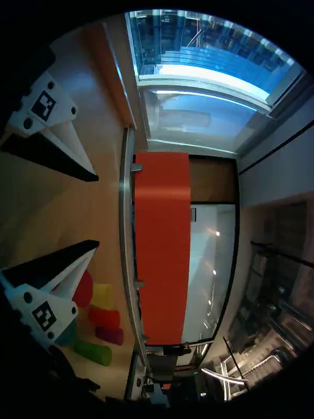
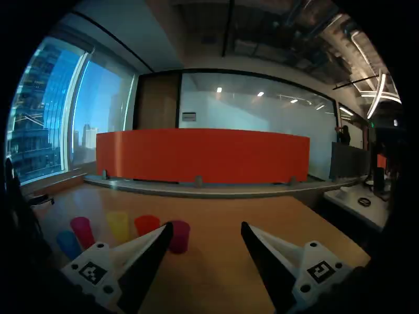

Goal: Pour water

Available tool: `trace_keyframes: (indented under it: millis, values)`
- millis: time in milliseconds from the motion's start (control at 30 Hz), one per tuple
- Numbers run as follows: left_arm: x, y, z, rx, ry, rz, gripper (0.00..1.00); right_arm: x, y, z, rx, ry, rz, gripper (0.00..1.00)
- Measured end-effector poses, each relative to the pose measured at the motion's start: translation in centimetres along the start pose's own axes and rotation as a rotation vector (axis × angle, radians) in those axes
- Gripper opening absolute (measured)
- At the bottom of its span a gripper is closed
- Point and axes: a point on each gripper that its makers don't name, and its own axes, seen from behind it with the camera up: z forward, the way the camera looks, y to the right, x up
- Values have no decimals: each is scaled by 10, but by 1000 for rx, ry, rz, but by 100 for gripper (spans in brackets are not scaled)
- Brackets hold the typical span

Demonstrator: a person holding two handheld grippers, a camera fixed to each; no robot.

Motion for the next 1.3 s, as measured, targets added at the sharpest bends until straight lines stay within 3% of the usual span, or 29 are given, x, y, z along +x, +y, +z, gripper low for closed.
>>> trace_keyframes:
  millis: [1300]
  values:
    - [-2,1,1,-4,-8,5,82,1,10,0,18,43,0,100]
